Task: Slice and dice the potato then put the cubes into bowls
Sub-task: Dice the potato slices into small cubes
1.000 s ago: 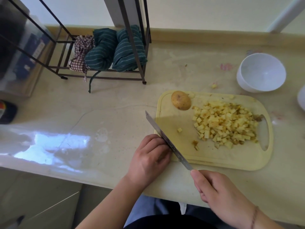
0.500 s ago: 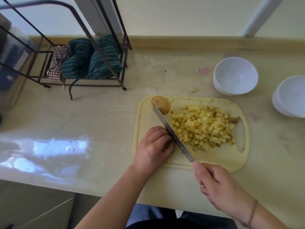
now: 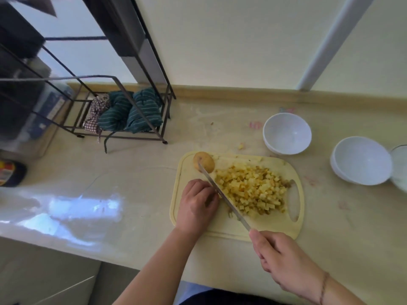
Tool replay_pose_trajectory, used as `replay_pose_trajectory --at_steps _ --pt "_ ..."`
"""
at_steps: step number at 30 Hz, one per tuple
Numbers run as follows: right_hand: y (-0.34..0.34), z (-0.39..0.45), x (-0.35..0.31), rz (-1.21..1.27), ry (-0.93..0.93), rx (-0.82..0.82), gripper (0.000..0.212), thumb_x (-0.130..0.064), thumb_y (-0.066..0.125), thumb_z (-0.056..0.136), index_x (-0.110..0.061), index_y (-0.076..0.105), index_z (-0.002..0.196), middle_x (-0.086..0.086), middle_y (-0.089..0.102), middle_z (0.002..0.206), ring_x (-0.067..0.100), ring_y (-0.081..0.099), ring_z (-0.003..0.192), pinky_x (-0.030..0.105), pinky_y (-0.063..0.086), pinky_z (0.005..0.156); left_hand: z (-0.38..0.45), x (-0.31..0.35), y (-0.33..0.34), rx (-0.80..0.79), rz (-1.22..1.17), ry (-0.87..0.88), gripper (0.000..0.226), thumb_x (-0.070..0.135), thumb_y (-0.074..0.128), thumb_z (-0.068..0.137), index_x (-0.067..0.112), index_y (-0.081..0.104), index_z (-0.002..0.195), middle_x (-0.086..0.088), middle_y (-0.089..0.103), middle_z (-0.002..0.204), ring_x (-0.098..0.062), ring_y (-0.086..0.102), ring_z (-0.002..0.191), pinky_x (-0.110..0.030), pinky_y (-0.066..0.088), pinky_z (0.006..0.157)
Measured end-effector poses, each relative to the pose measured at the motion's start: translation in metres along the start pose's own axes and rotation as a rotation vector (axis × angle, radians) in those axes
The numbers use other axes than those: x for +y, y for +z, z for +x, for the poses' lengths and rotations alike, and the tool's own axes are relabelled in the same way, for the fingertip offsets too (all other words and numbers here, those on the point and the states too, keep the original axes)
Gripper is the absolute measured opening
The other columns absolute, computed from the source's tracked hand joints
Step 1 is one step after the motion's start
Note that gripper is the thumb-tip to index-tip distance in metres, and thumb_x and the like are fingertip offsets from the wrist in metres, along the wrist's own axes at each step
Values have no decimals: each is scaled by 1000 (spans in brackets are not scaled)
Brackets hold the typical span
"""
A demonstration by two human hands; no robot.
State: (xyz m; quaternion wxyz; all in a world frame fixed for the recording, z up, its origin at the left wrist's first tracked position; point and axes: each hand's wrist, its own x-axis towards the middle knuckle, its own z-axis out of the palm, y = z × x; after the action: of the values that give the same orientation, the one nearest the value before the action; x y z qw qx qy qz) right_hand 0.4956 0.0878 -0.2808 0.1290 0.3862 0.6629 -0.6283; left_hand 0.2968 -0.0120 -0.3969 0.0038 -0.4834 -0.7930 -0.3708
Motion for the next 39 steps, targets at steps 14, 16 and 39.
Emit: replay_pose_trajectory --at_steps 14,16,39 --pt "-18 -10 -30 -1095 -202 236 52 -74 13 89 -31 41 88 -8 54 76 12 53 67 28 38 54 5 38 -77 153 -100 110 11 24 67 88 17 59 90 7 58 90 -16 53 89 -26 44 83" --pt "-12 -5 -29 -1183 -221 227 66 -77 0 80 -29 43 94 -6 62 87 16 62 76 31 38 56 18 38 -70 -85 -35 184 21 34 67 88 19 59 76 8 57 75 -15 52 74 -30 44 72" --pt "9 -10 -31 -824 -168 245 60 -81 17 80 -30 47 71 -6 57 67 6 56 61 22 45 58 44 22 -97 298 -280 -194 17 22 51 99 12 62 90 10 55 82 -7 52 75 -20 43 68"
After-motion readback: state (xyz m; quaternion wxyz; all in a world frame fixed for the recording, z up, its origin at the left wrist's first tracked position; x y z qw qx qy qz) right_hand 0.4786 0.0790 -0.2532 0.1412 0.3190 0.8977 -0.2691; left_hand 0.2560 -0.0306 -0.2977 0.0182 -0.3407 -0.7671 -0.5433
